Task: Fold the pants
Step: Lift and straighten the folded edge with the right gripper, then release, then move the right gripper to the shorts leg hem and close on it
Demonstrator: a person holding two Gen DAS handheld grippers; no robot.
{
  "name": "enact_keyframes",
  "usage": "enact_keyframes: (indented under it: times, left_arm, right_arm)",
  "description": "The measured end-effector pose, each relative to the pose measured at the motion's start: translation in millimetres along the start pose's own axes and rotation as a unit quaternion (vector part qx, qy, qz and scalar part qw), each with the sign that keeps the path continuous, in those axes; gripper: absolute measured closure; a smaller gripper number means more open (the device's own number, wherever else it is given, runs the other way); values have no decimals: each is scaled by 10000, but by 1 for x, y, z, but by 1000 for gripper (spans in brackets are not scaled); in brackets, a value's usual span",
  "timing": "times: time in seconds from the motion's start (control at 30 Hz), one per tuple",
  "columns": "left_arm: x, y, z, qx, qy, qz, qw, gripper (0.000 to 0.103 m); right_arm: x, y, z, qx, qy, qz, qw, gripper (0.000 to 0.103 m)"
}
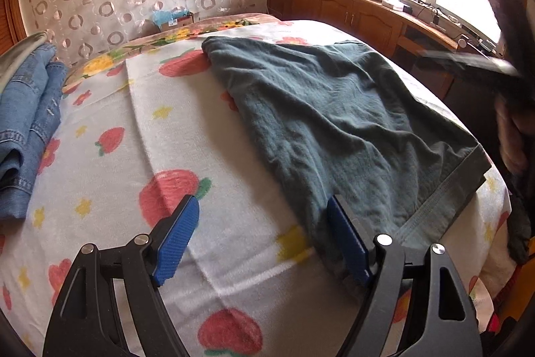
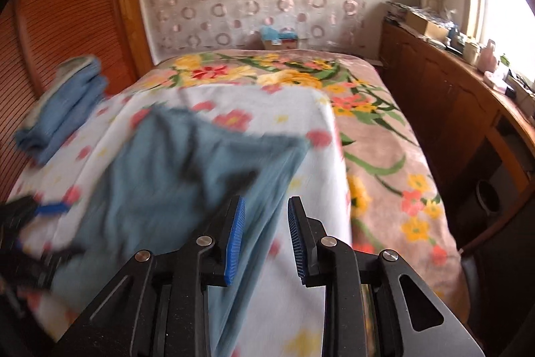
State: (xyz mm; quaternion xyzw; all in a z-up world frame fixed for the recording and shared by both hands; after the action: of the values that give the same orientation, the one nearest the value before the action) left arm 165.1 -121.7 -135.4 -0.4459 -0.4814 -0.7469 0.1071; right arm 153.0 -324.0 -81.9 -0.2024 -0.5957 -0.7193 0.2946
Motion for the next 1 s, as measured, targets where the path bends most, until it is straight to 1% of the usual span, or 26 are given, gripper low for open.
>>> enact_keyframes:
  times: [0.07,0.17,0.3,0.37,0.4,0.43,0.47,0.5,0.63,0.7,0.73,0.77,0.8,0.83,0.9,0.93,1.0]
  left_arm:
    - [5,-2,-2,12,-40,-34,10000,23]
    - [16,-4,-6,-28,-20,-114,9999,23]
    - [30,-2,-13,-54,-161,-303,9994,23]
    - [30,-2,-19,-147,-213,-317,9992,23]
    - [29,-3,-19,-173,-201,-297,9992,23]
    - [25,-4,-21,-199,-179,-242,9993,23]
    - [24,-5,-20,-196,-175,-210,9994,23]
    - [22,-6,-20,-183,-175,-169,9995,23]
    - [17,-10,-19,-145,-217,-103,9996,23]
    - [17,-11,-19,-125,-239,-99,9996,23]
    - [17,-11,-19,-113,-248,-105,9996,23]
    - [18,-11,-19,-110,-250,-110,9996,23]
    - [18,-12,-19,-118,-234,-104,9996,23]
    - [19,-12,-19,-130,-215,-110,9996,23]
    - [21,-13,-20,-137,-204,-129,9996,23]
    - [23,-13,-21,-145,-212,-165,9995,23]
    - [28,-13,-21,-135,-279,-263,9992,28]
  right_arm:
    - [18,-22,2,91,88,4,9999,75]
    - [35,-48,-1,49,201,70,9998,76]
    - [52,-69,-10,-63,274,128,9995,76]
    - [54,-75,-17,-128,273,170,9994,76]
    - [55,-77,-17,-140,276,176,9994,79]
    - [56,-79,-22,-176,323,193,9991,86]
    - [60,-83,-21,-227,390,219,9987,91]
    - [66,-85,-21,-262,449,188,9985,94]
    - [93,-87,-21,-314,586,-39,9978,94]
    - [92,-97,-25,-263,474,20,9985,94]
    - [86,-101,-28,-209,349,108,9991,94]
    - [80,-105,-31,-215,275,163,9993,93]
    - [73,-106,-24,-266,291,205,9990,88]
    - [71,-104,-25,-331,303,226,9987,86]
    - [72,-103,-28,-388,251,181,9988,76]
    - [72,-101,-29,-400,251,144,9988,74]
    - [73,-100,-24,-403,272,103,9988,68]
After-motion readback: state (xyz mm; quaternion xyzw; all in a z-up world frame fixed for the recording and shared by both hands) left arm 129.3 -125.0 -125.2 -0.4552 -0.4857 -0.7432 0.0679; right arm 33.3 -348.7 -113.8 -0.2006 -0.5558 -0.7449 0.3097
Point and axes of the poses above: each gripper's, at about its wrist camera, not at the fingertips, and x roughly against the way its jaws point, z to its left, y to its top, the point moved 7 cm from there along -x, roughly the way its jaws point, and after that the axes turned 14 degrees about -x, right-handed, at the moved point
